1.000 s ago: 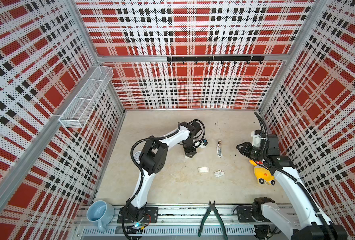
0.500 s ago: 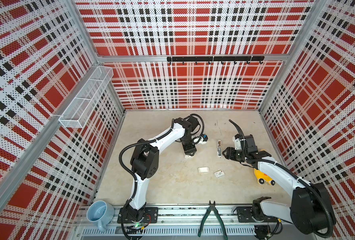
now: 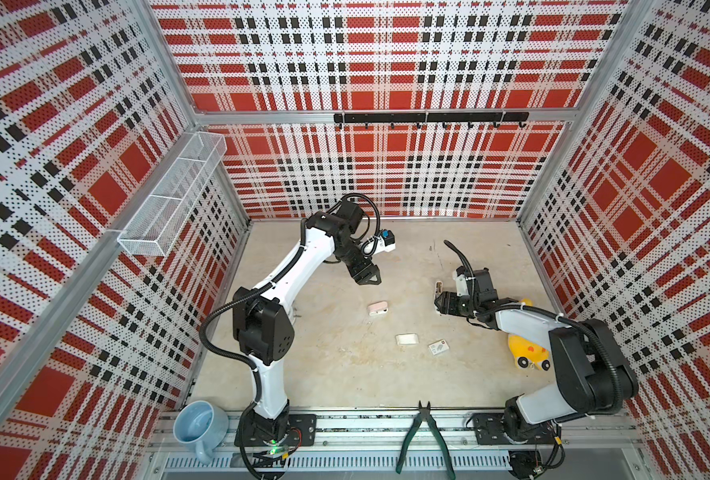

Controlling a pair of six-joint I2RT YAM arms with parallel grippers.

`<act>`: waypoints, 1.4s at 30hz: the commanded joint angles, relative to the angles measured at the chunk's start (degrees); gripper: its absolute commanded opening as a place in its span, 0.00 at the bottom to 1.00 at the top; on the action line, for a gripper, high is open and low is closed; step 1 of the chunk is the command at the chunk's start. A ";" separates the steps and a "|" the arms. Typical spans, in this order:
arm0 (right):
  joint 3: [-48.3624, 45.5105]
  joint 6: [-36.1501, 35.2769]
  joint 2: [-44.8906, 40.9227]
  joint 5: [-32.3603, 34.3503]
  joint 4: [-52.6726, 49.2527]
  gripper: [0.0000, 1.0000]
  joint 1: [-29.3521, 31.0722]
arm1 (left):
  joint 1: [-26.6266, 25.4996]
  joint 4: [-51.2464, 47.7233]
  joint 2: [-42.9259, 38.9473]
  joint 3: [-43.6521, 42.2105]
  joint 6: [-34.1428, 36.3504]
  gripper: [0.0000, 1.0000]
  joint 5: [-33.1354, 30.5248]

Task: Load the staples into the stapler

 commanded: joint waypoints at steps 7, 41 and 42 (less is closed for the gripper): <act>6.61 -2.91 7.52 3.74 2.54 0.62 2.09 | 2.13 -1.57 -1.21 -2.16 -0.22 0.71 4.16; 14.65 -12.38 16.23 1.35 1.12 0.35 9.54 | 4.27 -1.59 -0.90 -4.04 0.01 0.71 5.22; 15.11 -13.00 16.49 1.22 0.98 0.35 9.98 | 4.27 -1.59 -0.86 -4.01 -0.07 0.71 5.45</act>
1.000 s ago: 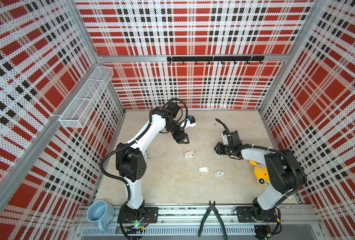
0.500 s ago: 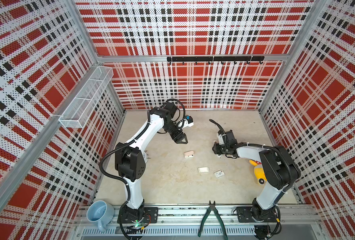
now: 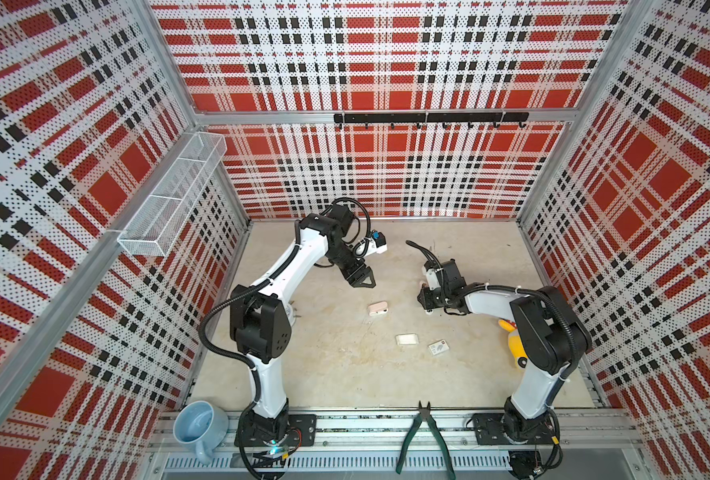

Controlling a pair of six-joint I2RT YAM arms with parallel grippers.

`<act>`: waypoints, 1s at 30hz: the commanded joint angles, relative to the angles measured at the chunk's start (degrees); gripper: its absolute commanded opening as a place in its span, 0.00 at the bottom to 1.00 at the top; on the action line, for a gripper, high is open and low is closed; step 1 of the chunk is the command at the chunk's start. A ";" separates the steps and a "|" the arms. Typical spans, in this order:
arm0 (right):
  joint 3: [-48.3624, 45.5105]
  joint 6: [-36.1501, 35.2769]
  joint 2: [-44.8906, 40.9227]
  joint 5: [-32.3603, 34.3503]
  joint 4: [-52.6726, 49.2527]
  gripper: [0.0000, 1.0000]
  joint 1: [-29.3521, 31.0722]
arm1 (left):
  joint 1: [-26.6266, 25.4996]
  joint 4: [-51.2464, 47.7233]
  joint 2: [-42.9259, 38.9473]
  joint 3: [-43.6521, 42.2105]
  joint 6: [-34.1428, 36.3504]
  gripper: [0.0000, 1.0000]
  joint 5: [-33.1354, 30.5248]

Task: Load the staples into the stapler

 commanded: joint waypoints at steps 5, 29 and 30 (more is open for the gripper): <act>3.64 -5.11 2.56 -1.68 -0.12 0.46 2.72 | 0.40 -0.78 -0.68 -0.39 0.02 0.71 1.25; -12.55 26.34 -27.05 -10.55 -7.44 0.36 2.51 | -3.82 6.30 13.56 14.58 -17.32 0.72 3.71; -13.97 27.90 -26.88 -12.10 -4.92 0.35 2.50 | -4.13 6.54 14.19 15.02 -17.67 0.72 3.86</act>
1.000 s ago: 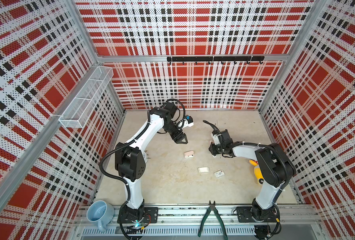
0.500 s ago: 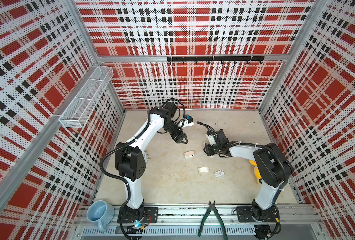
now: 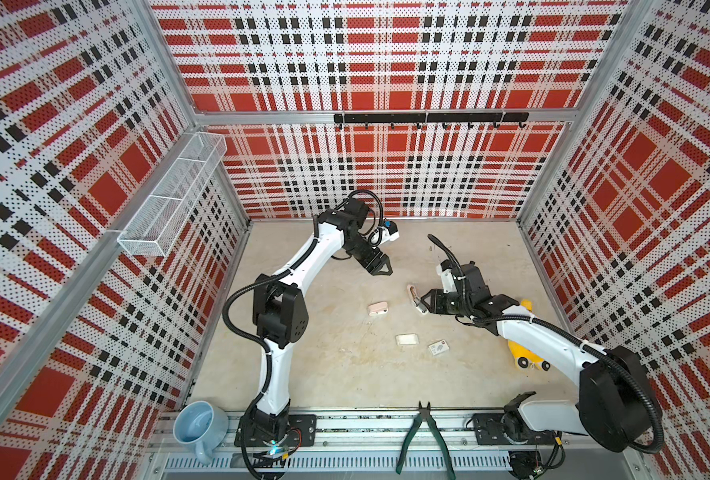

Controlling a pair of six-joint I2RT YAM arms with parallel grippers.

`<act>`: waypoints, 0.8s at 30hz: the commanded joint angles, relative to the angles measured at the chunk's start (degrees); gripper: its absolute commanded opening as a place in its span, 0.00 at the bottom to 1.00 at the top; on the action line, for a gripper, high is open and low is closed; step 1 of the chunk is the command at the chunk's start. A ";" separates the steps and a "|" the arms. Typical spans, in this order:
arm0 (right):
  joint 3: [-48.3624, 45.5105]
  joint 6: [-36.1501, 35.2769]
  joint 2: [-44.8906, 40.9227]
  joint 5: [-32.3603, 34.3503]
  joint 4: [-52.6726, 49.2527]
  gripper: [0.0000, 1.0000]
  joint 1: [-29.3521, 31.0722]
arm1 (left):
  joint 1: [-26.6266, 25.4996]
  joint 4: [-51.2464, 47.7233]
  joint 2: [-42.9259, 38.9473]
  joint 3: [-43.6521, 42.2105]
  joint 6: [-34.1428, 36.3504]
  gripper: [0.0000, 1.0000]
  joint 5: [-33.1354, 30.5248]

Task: Load the staples into the stapler

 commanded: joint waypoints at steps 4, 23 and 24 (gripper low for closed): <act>-6.05 10.26 2.00 -6.33 10.06 0.32 -0.02 | -1.69 3.33 3.19 1.11 -4.69 0.72 1.58; -2.45 10.00 17.64 -3.88 17.37 0.22 -1.69 | -2.76 5.68 3.89 -2.78 -1.82 0.72 3.90; -2.14 9.74 18.01 -3.91 17.16 0.22 -1.93 | -2.87 5.71 3.93 -3.19 -1.43 0.72 3.99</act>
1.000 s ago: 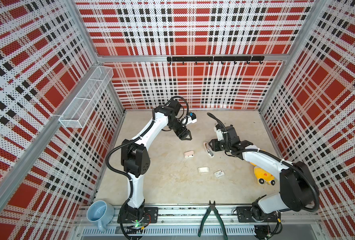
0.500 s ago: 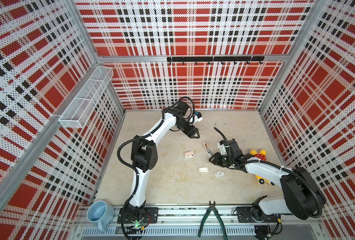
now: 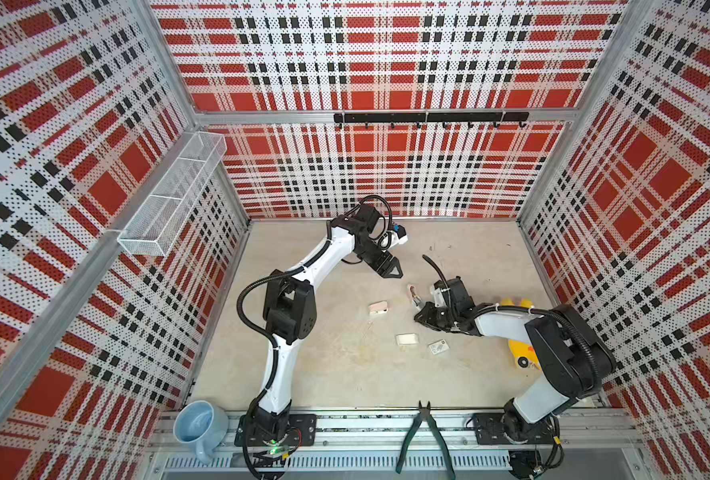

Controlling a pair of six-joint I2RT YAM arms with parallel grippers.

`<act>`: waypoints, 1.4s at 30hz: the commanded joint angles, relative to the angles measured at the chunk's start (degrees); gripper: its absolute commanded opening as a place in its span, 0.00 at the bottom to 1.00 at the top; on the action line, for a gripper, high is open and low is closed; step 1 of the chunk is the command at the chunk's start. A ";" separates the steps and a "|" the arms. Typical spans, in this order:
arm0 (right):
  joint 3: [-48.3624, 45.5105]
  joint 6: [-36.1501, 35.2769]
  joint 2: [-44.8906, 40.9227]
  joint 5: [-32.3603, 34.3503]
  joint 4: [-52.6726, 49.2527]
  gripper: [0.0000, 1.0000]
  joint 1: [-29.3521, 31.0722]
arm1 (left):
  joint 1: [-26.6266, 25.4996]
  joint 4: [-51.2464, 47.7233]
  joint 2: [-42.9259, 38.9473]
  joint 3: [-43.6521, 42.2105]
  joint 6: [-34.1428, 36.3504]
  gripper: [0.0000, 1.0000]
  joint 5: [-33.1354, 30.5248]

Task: Load the staples into the stapler

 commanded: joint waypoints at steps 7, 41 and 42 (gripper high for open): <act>2.67 -2.36 3.67 0.93 1.73 0.21 -2.17 | -0.72 0.30 -0.06 -2.81 2.54 0.71 2.16; -0.35 -2.94 -7.56 1.28 -2.25 0.27 -10.12 | -9.62 16.73 -8.04 -21.61 6.00 0.72 -13.15; -0.75 -2.76 -8.01 0.87 -2.08 0.27 -10.96 | -9.68 17.37 -7.99 -21.89 5.66 0.72 -13.23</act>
